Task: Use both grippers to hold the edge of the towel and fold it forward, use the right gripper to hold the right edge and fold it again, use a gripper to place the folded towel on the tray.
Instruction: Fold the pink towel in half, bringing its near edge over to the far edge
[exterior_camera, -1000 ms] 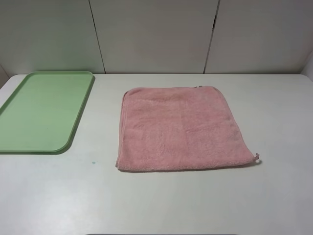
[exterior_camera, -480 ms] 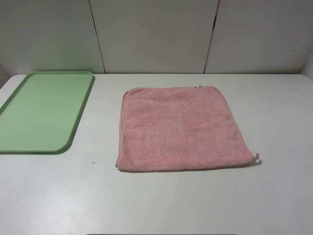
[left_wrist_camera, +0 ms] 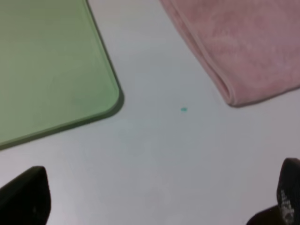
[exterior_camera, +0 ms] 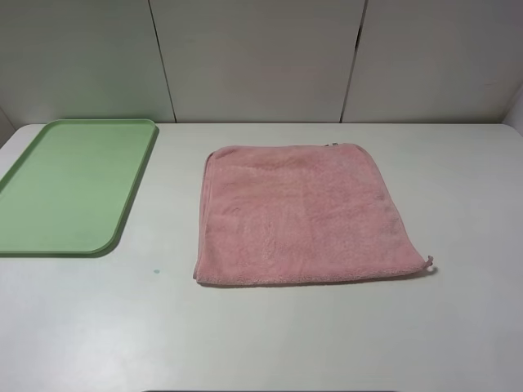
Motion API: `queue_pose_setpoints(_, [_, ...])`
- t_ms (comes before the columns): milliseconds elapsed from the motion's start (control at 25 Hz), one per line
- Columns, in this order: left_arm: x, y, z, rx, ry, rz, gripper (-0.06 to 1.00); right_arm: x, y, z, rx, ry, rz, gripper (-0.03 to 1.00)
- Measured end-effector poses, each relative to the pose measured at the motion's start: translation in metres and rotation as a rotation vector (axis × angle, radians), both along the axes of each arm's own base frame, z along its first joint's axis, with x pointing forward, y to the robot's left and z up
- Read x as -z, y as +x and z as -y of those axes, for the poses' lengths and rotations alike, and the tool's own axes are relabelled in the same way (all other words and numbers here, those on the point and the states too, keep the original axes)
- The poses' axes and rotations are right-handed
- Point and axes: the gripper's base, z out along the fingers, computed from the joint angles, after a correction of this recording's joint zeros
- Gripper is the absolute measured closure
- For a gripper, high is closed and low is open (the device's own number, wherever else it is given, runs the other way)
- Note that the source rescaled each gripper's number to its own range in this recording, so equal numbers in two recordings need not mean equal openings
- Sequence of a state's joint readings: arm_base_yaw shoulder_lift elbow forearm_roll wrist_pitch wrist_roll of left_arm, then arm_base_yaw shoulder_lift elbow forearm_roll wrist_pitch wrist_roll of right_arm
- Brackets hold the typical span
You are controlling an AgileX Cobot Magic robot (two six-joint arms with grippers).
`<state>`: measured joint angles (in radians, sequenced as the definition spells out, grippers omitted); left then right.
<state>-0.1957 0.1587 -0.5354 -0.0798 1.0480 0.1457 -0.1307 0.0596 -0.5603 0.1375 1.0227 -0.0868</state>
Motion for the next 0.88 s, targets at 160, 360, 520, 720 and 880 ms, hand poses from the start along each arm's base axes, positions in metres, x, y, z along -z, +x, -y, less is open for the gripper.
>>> queue_pose_setpoints(160, [-0.015, 0.02, 0.004, 0.055, 0.073, -0.064, -0.02, -0.014, 0.01, 0.0, -0.018, 0.009, -0.034, -0.03])
queue_pose_setpoints(360, [-0.029, 0.045, 0.012, 0.138, 0.12, -0.134, -0.02, -0.027, 0.028, -0.001, -0.114, -0.007, -0.101, -0.03])
queue_pose_setpoints(520, [-0.034, 0.059, 0.023, 0.229, 0.116, -0.188, -0.02, -0.027, 0.049, -0.004, -0.232, -0.045, -0.193, -0.03])
queue_pose_setpoints(720, [-0.028, 0.07, 0.034, 0.359, 0.182, -0.243, -0.02, -0.019, 0.073, -0.013, -0.382, -0.125, -0.309, -0.03])
queue_pose_setpoints(880, [-0.021, 0.08, 0.042, 0.454, 0.286, -0.273, -0.02, -0.012, 0.09, -0.018, -0.488, -0.222, -0.366, -0.03])
